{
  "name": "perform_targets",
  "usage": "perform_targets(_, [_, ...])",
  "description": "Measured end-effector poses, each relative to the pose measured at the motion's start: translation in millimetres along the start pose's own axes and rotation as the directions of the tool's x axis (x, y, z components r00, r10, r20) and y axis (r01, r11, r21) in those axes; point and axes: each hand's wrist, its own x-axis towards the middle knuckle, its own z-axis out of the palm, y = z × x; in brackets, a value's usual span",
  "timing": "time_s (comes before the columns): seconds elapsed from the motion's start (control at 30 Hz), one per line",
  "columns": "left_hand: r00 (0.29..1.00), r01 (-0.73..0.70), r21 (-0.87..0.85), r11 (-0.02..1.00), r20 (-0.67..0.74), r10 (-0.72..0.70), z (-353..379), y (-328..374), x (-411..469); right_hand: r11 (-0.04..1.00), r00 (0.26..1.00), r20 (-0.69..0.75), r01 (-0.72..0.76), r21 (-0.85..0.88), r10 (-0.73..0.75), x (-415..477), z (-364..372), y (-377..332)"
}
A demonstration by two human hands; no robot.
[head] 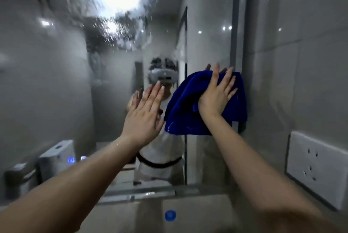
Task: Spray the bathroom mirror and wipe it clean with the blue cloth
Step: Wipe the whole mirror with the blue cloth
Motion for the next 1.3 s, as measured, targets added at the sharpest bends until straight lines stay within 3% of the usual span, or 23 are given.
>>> perform_targets(0.1, [0.998,0.001,-0.007,1.000,-0.069,-0.002,-25,-17,48,0.999,0.999,-0.027,-0.043,0.010,0.043,46,-10,-39])
perform_targets(0.37, [0.978,-0.023,0.038,0.999,-0.207,0.030,-58,-49,134,0.999,0.993,-0.103,0.052,0.002,-0.051,141,-34,-92])
perform_targets(0.53, [0.978,-0.027,0.189,0.982,-0.198,0.065,-57,-59,166,0.990,0.978,-0.153,0.140,-0.019,-0.141,171,-37,-94])
perform_targets(0.67, [0.957,-0.025,0.170,0.985,-0.281,0.073,-63,-53,195,0.976,0.954,-0.207,0.209,-0.054,-0.216,193,-42,-97])
perform_targets(0.93, [0.915,-0.087,0.074,0.994,-0.388,0.109,-77,-41,243,0.988,0.955,-0.255,0.151,-0.018,-0.150,224,-46,-116])
perform_targets(1.07, [0.933,-0.033,0.092,0.995,-0.355,0.064,-86,-47,263,0.979,0.944,-0.259,0.203,-0.036,-0.205,240,-51,-119])
perform_targets(1.3, [0.903,-0.032,0.267,0.963,-0.406,0.142,-78,-53,271,0.947,0.913,-0.252,0.309,-0.089,-0.321,270,-59,-122])
